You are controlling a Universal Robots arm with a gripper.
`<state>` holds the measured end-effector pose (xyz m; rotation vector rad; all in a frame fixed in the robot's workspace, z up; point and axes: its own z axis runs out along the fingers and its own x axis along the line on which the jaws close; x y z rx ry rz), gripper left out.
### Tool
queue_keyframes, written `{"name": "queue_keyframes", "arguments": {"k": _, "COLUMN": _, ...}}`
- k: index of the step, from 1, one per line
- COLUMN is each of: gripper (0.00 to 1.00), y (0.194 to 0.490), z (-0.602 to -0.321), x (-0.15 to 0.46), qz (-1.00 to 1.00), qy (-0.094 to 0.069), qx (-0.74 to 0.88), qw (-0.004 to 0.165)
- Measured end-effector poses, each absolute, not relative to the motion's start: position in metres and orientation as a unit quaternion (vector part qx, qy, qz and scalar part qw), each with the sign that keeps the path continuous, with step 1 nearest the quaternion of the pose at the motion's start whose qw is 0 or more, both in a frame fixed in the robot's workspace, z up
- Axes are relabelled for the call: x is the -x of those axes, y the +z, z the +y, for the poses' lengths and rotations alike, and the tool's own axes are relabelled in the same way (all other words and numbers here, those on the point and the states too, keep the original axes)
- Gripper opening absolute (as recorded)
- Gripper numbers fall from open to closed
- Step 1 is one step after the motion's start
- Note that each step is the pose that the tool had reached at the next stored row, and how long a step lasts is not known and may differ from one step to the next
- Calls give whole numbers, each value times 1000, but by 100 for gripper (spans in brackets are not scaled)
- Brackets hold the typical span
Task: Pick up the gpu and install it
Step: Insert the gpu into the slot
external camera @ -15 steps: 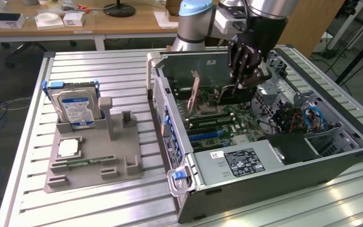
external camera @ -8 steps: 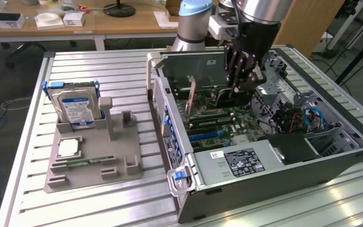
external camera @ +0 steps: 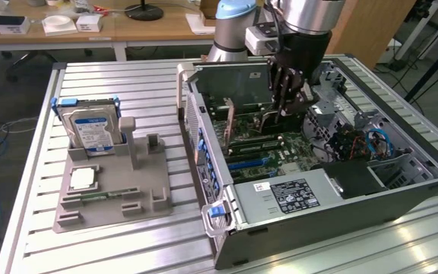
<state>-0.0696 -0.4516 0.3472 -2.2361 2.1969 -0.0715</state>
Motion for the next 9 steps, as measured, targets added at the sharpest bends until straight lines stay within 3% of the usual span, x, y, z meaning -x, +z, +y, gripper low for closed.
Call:
{"name": "queue_keyframes", "arguments": {"k": 6, "gripper": 26, "y": 344, "z": -451, "x": 72, "qz": 702, "qy": -23, "qx": 712, "qw": 3}}
{"name": "queue_keyframes", "arguments": {"k": 9, "gripper": 26, "y": 344, "z": -451, "x": 72, "qz": 708, "qy": -14, "qx": 706, "qw": -2}}
